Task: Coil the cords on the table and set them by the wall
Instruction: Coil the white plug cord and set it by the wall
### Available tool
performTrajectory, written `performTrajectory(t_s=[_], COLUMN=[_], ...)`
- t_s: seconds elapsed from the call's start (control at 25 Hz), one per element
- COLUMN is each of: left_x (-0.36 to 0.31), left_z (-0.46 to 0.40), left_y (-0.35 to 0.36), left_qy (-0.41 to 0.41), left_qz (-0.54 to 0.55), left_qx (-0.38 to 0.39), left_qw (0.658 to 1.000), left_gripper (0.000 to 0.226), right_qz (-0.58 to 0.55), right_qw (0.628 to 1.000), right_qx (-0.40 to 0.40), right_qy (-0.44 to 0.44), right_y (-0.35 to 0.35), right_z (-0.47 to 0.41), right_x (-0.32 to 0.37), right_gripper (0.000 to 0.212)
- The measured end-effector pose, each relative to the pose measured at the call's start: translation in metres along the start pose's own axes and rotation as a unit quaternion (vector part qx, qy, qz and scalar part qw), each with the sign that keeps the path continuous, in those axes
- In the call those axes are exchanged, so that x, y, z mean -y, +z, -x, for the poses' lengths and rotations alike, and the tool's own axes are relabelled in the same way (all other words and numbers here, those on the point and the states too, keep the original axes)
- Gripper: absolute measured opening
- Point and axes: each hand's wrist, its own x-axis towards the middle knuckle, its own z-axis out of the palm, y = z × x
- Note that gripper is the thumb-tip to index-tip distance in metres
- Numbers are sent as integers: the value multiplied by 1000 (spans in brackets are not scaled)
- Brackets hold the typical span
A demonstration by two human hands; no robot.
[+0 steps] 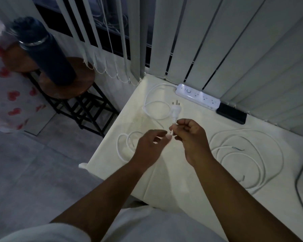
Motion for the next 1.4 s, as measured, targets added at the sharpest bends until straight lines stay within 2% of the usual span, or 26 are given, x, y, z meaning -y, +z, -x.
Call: performTrajectory(t_s=[0.08, 0.2, 0.28, 0.36, 0.4, 0.52, 0.68, 0.84, 0.92, 1.04, 1.16, 1.24, 1.28, 1.36, 1.4], left_x=[-27, -56, -70, -83, -91, -115, -135, -159, -161, -150, -123, -99, -87, -68, -63], left_z=[-9, -20, -23, -28, -32, -47, -51, -53, -51, -52, -52, -47, -43, -33, -31], left_y=[-8, -16, -18, -22, -27, -46, -72, -103, -108, -105, -91, -72, -61, -41, -33], left_qy=[-55, -73, -77, -59, -56, -98, -61, 22, 49, 78, 73, 59, 53, 23, 0], left_qz=[155, 128, 97, 83, 114, 304, 372, 377, 356, 239, 108, 67, 61, 101, 140], left_qx=[4, 62, 63, 29, 13, 54, 91, 65, 54, 6, -11, 25, 43, 55, 56], left_qw=[986, 987, 990, 994, 992, 946, 922, 924, 932, 968, 991, 996, 996, 993, 989], left_gripper=[25, 23, 24, 26, 27, 30, 36, 39, 38, 35, 32, 28, 27, 27, 28], right_qz=[-11, -46, -63, -48, -22, 61, 97, 119, 135, 1, -149, -273, -309, -289, -227], right_qw=[1000, 997, 994, 990, 985, 963, 943, 951, 962, 991, 967, 942, 937, 952, 970], right_qx=[10, 63, 84, 130, 171, 262, 317, 286, 237, 70, -55, -62, -36, 42, 74], right_qy=[-16, -30, -19, -10, -13, -22, 17, 28, 29, 117, 199, 186, 159, 85, 45], right_y=[3, 12, 16, 19, 20, 22, 17, 11, 8, 0, -17, -24, -25, -23, -19], right_z=[5, 19, 27, 36, 41, 54, 59, 55, 47, 31, 13, 5, 3, 5, 8], right_x=[15, 23, 22, 15, 8, -21, -45, -57, -54, -37, -6, 24, 39, 60, 66], right_gripper=[13, 8, 4, 20, 30, 42, 37, 34, 35, 39, 41, 40, 37, 25, 25])
